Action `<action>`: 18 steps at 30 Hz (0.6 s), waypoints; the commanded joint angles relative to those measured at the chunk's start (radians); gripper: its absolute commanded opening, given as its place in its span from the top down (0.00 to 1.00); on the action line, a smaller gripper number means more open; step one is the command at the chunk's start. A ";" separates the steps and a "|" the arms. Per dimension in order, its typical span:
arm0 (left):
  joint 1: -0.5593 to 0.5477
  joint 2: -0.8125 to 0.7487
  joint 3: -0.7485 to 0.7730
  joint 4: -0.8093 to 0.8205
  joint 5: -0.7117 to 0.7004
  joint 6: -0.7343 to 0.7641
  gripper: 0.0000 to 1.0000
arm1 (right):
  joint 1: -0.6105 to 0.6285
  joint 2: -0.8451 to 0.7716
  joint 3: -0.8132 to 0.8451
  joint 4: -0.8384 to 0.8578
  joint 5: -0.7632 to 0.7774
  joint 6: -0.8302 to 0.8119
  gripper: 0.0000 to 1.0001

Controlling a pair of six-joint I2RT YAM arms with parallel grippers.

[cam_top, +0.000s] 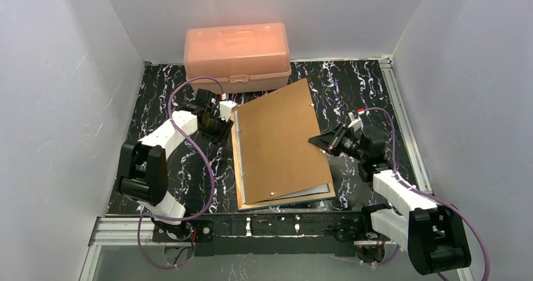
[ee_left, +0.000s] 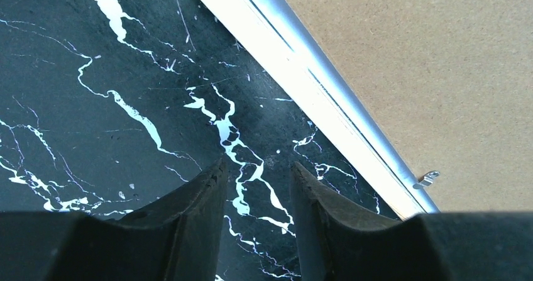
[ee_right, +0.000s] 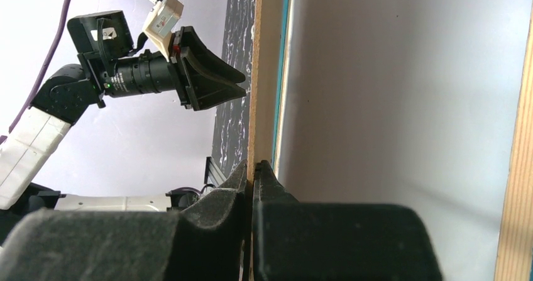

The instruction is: Put the photo into the frame

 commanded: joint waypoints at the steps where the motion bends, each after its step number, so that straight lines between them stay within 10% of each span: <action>1: -0.009 0.015 -0.015 0.006 0.016 -0.001 0.61 | -0.003 0.004 -0.006 0.167 -0.031 0.025 0.99; 18: -0.044 0.082 -0.005 0.038 0.005 -0.001 0.68 | -0.003 0.063 -0.036 0.264 -0.048 0.074 0.99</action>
